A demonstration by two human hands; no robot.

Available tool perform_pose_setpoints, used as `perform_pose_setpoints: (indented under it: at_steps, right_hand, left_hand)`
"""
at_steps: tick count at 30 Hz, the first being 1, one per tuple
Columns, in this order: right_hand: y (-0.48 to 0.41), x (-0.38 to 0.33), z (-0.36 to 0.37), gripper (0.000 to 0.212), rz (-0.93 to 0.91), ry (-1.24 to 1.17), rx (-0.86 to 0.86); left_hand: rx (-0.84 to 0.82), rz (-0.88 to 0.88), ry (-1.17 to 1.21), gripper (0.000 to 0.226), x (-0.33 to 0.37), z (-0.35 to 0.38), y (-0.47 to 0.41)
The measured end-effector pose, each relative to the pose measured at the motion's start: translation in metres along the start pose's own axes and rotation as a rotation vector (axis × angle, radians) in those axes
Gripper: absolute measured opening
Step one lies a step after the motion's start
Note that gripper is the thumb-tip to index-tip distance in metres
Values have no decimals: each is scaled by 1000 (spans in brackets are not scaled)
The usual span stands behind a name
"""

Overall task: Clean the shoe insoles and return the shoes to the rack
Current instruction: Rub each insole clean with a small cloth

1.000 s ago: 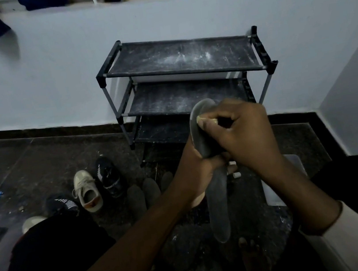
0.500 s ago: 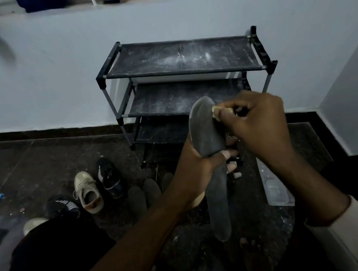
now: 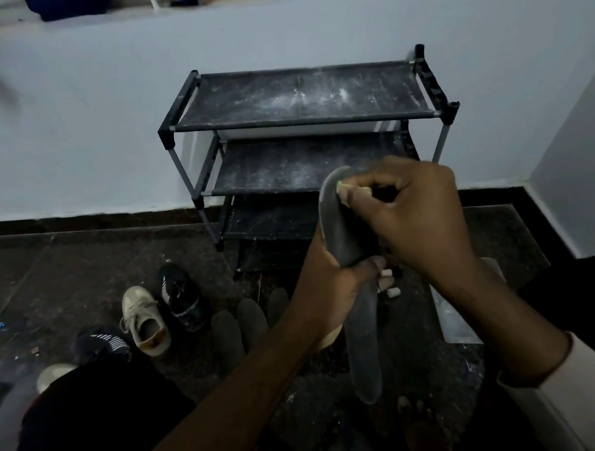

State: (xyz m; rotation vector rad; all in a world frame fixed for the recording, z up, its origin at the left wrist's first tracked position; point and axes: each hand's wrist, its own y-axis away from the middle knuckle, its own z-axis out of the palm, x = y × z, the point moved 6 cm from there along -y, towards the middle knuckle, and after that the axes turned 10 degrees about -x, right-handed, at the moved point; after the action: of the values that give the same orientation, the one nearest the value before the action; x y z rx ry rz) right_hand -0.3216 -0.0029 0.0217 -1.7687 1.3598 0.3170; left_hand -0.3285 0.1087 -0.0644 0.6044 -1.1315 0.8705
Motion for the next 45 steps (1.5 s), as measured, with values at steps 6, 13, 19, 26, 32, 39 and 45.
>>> perform_pose_setpoints:
  at_steps: [6,13,19,26,32,39,45]
  right_hand:
    - [-8,9,-17,5,37,-31,92]
    - [3,2,-4,8,-17,-23,-14]
    - [-5,-7,-3,9,-69,-46,-32]
    - [-2,-9,5,8,-147,-41,-169]
    - [-6,3,-12,10,-52,-21,68]
    - [6,-7,13,11,-123,-11,-91]
    - [-2,11,-12,9,36,-57,91]
  left_hand:
    - [-9,-27,-33,55,-5,-2,1]
    - [-9,-8,-57,63,-3,-3,0]
    - [-36,-24,-106,64,-8,-1,0]
    - [-29,-33,-99,59,-8,-3,2]
    - [-37,-13,-102,69,-4,-1,1]
    - [-25,27,-65,65,1,-3,0]
    - [0,-33,-19,60,-5,-7,2]
